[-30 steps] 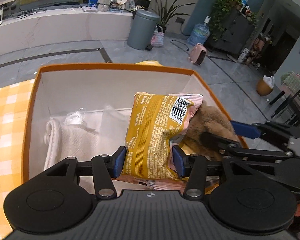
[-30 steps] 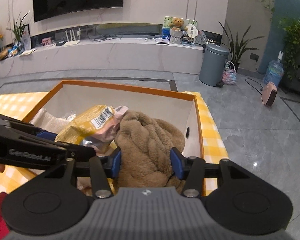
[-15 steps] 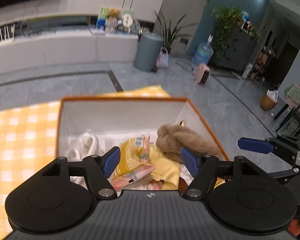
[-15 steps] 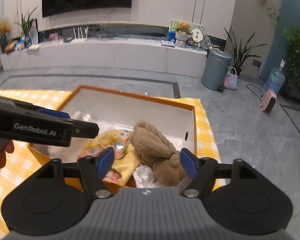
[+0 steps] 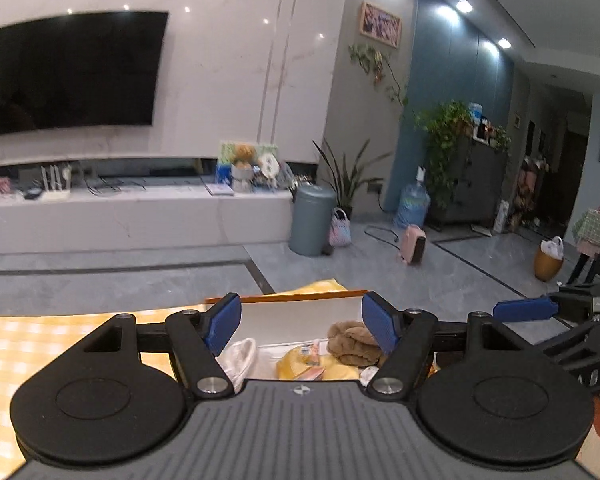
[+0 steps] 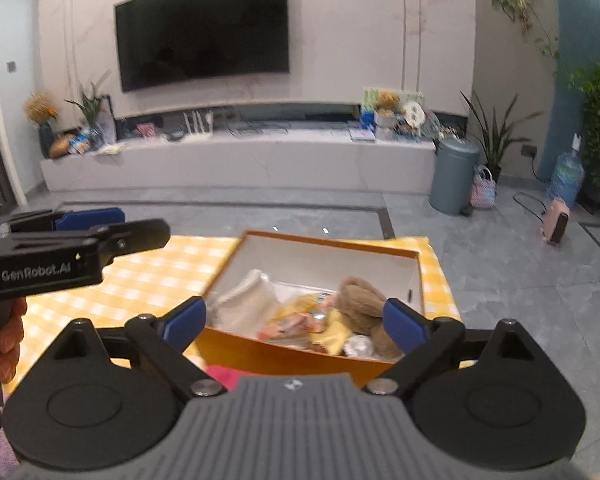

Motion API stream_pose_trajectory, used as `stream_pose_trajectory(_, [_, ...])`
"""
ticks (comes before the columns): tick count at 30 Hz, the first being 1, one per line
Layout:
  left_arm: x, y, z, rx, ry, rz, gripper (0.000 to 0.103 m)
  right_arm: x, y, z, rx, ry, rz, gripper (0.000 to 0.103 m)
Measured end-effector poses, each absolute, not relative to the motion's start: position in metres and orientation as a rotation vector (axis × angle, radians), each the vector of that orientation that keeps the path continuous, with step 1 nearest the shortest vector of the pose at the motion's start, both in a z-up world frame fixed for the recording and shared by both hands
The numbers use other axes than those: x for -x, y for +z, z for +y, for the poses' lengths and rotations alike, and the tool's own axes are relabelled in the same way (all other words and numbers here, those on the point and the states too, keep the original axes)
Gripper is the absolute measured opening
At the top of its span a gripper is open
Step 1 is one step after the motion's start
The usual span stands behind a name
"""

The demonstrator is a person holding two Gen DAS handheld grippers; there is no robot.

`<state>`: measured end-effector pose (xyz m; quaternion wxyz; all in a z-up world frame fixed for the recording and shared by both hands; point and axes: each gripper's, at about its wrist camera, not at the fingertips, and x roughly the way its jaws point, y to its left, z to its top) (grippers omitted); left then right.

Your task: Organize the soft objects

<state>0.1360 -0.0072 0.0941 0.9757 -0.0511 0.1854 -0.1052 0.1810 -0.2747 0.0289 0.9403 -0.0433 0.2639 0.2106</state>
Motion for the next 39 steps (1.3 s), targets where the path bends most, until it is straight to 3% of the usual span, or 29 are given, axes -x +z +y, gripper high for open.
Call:
stream_pose_trajectory(9, [-0.060,0.085,0.008,0.114,-0.148,0.343,0.077,-0.099,0.026,-0.259,0.026,0.459,0.455,0.096])
stream_pose_trajectory(24, [-0.007,0.026,0.015,0.103,-0.034,0.340,0.078,0.001,-0.055,-0.244,-0.016,0.279,0.300,0.096])
stream_pose_trajectory(27, [0.002,0.015,0.014,0.088,-0.014,0.310,0.088,0.006,-0.070,-0.240,-0.014,0.272,0.317,0.096])
stream_pose_trajectory(39, [0.002,-0.021,0.010,0.031,0.028,0.373,0.097,-0.012,-0.115,-0.233,-0.007,0.292,0.435,0.096])
